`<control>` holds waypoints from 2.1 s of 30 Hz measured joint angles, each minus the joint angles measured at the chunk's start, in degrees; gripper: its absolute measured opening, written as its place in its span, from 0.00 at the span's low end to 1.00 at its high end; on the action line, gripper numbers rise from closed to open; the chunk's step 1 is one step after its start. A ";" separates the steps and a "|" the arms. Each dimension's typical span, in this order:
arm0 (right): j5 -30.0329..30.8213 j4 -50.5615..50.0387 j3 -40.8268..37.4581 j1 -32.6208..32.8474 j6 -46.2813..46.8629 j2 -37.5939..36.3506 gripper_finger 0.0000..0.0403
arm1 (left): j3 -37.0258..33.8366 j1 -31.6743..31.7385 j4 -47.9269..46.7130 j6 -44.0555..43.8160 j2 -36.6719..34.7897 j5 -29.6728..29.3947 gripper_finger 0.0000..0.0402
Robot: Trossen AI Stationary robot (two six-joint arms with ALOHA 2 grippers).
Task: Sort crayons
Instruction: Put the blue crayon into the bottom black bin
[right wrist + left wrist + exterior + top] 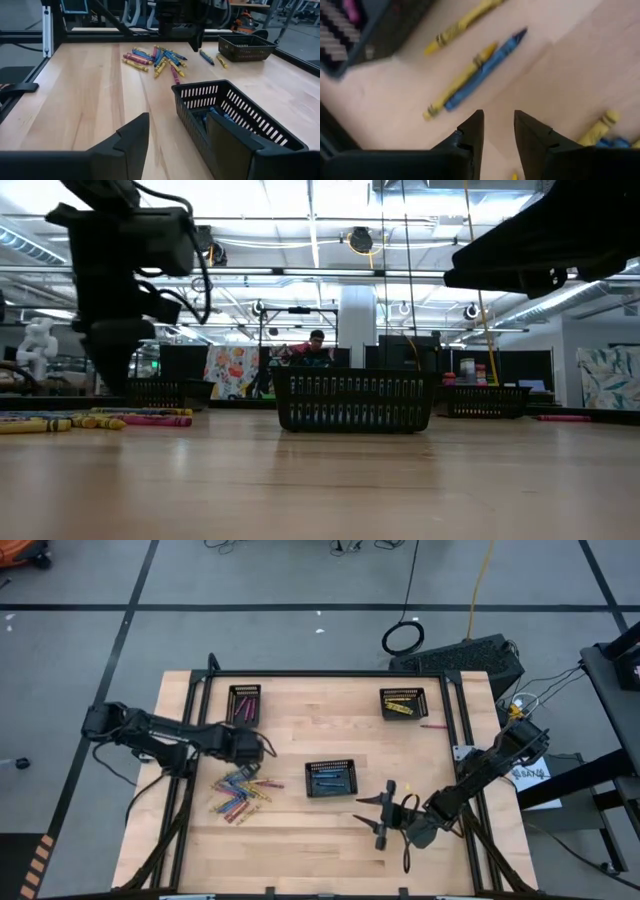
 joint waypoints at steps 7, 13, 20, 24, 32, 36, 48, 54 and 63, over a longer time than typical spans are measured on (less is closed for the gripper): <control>-0.01 0.17 0.00 -0.37 0.02 0.00 0.46 | -0.03 4.59 6.69 18.94 1.12 -0.01 0.35; -0.01 0.22 0.00 -0.37 0.27 -0.02 0.46 | -0.05 6.14 10.23 29.52 3.72 1.47 0.36; -0.01 0.22 0.00 -0.37 0.44 -0.02 0.46 | -0.09 8.80 10.74 32.18 7.16 1.73 0.36; -0.03 0.22 0.00 -0.37 0.46 -0.02 0.46 | 0.02 9.95 11.83 33.96 7.95 2.39 0.36; -0.03 0.20 0.00 -0.37 0.46 -0.04 0.46 | 0.02 10.32 12.64 35.52 8.06 6.85 0.32; -0.04 0.19 0.00 -0.37 0.34 -0.04 0.46 | 0.02 9.57 12.64 35.44 7.94 8.23 0.20; 0.12 -1.95 0.02 2.28 -4.49 -8.85 0.46 | 6.25 4.64 5.59 33.25 2.38 9.49 0.05; 0.80 -6.70 0.02 4.33 -4.22 -13.50 0.46 | 11.00 -0.11 10.80 31.91 -0.82 9.05 0.05; 9.19 -7.02 0.02 6.75 -5.55 -15.50 0.46 | 11.61 -9.71 52.89 34.80 3.39 13.82 0.05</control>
